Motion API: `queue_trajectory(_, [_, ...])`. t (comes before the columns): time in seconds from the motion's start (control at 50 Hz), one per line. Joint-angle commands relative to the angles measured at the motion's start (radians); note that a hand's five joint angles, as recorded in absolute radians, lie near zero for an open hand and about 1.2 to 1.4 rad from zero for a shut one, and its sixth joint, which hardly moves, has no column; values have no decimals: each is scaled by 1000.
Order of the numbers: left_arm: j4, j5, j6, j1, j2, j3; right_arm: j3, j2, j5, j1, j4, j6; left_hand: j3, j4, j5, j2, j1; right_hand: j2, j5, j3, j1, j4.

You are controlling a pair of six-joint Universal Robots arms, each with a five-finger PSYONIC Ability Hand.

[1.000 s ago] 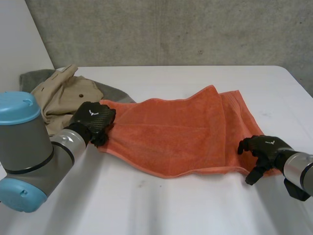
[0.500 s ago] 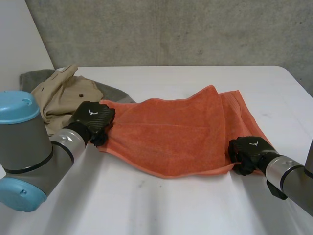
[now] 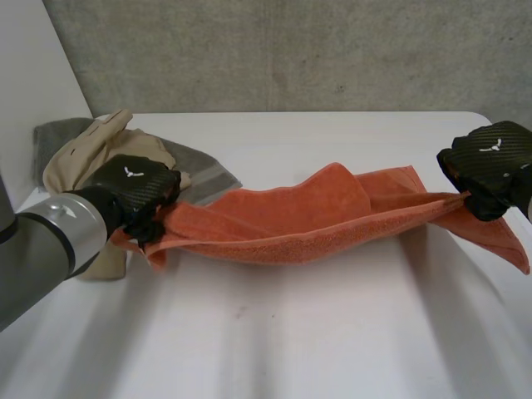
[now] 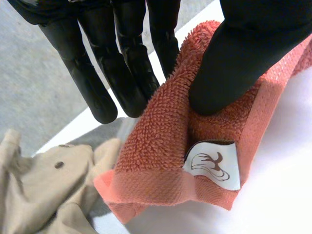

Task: Fold the laundry.

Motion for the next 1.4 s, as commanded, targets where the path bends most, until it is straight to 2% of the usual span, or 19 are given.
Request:
queue_trajectory(0.02, [13,-7,22,1,-235,91,-172,279,105,76,9,-57,204,198,272,200,300,219,236,213,407,207])
queue_trajectory(0.16, [93,-83,40,4,-473,400,-488,528,208,106,-24,-42,204,198,272,200,300,219,236,213,407,207])
queue_trajectory(0.24, [198,-117,36,-5,-539,597,-675,596,218,107,-109,33,204,198,272,200,300,219,236,213,407,207])
queue_trajectory(0.32, [384,-122,27,-17,-545,718,-826,607,228,110,-262,129,204,198,272,200,300,219,236,213,407,207])
queue_trajectory(0.34, [468,-128,20,-25,-541,746,-845,602,231,112,-302,145,204,198,272,200,300,219,236,213,407,207])
queue_trajectory(0.42, [625,-139,-6,-49,-501,760,-863,562,242,113,-495,197,204,198,272,200,300,219,236,213,407,207])
queue_trajectory(0.48, [671,-152,-36,-63,-466,746,-822,490,241,116,-586,206,204,198,272,200,300,219,236,213,407,207])
queue_trajectory(0.6, [651,-174,-134,-55,-357,579,-652,401,228,116,-551,199,204,198,272,200,300,219,236,213,407,207])
queue_trajectory(0.76, [529,-157,-136,-45,-303,277,-276,294,106,104,-290,133,204,198,272,200,300,219,236,213,407,207])
queue_trajectory(0.86, [424,-156,-128,-32,-389,205,-40,297,86,106,-183,48,204,198,272,200,300,219,236,213,407,207])
queue_trajectory(0.98, [337,-168,-9,-17,-550,240,23,370,89,115,-232,39,204,198,272,200,300,219,236,213,407,207])
queue_trajectory(1.02, [334,-166,25,-12,-558,246,33,387,89,118,-264,44,73,67,141,69,169,219,236,213,407,207])
queue_trajectory(1.04, [334,-163,51,-12,-561,249,36,389,89,120,-275,47,-175,-181,-107,-179,-79,219,236,213,407,207])
queue_trajectory(1.06, [335,-162,59,-12,-559,249,37,392,90,121,-284,53,-287,-294,-220,-292,-192,219,236,213,407,207])
queue_trajectory(1.14, [357,-163,68,-17,-547,249,51,398,89,136,-322,113,-406,-412,-338,-410,-310,219,236,213,407,207])
queue_trajectory(1.2, [374,-163,68,-25,-468,214,57,403,89,135,-341,156,-561,-568,-493,-565,-465,219,236,213,407,207])
queue_trajectory(1.4, [449,-156,66,-14,-199,-114,73,393,90,124,-359,174,-559,-565,-491,-563,-463,219,236,213,407,207])
